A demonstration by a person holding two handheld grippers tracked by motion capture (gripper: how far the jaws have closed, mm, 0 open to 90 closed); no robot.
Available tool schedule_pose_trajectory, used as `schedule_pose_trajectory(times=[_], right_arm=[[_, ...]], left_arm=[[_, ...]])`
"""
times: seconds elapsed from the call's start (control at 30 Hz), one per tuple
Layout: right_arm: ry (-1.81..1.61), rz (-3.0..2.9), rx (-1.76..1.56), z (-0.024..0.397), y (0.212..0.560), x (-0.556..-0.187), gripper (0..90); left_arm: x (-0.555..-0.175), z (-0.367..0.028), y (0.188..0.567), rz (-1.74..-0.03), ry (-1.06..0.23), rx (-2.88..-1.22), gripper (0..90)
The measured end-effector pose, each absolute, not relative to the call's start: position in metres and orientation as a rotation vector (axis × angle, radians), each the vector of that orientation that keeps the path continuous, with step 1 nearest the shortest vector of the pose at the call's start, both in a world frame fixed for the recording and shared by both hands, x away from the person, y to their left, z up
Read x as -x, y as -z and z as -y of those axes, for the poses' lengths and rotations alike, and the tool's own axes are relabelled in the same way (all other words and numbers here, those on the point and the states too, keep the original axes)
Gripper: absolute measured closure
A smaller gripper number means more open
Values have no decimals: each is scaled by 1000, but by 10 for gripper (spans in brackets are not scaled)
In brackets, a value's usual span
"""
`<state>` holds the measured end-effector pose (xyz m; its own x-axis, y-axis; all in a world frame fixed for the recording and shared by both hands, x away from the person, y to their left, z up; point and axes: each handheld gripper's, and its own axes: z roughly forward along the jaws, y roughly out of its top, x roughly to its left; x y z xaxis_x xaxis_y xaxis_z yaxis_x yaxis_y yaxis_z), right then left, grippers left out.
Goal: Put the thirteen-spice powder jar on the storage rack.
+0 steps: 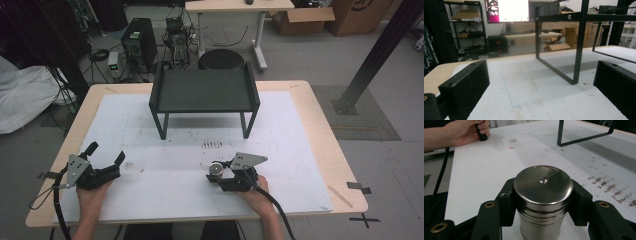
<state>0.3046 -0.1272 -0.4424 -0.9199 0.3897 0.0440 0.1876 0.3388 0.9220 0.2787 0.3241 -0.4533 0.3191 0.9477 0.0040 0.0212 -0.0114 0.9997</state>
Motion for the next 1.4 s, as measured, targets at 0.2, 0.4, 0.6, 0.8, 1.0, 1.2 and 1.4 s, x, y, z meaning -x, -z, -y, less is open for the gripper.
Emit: schedule_pose_trajectory(times=[0.2,0.4,0.6,0.8,1.0,1.2,1.4], right_arm=[[-1622,-2405,-523,127,442,-303,491],[-1636,-2395,-527,128,440,-303,492],[-1629,-2390,-534,128,430,-305,492],[-1628,-2377,-545,128,418,-308,492],[-1619,-2376,-565,128,403,-311,492],[-1612,-2377,-582,129,391,-315,492],[-1610,-2373,-600,129,374,-319,492]], left_arm=[[-279,-324,453,-977,-961,-1368,8],[-279,-324,453,-979,-961,-1369,8],[-279,-324,453,-979,-961,-1370,9],[-279,-324,453,-979,-961,-1371,9],[-279,-324,453,-980,-961,-1371,9],[-279,-324,453,-980,-961,-1369,9],[-279,-324,453,-979,-961,-1370,9]])
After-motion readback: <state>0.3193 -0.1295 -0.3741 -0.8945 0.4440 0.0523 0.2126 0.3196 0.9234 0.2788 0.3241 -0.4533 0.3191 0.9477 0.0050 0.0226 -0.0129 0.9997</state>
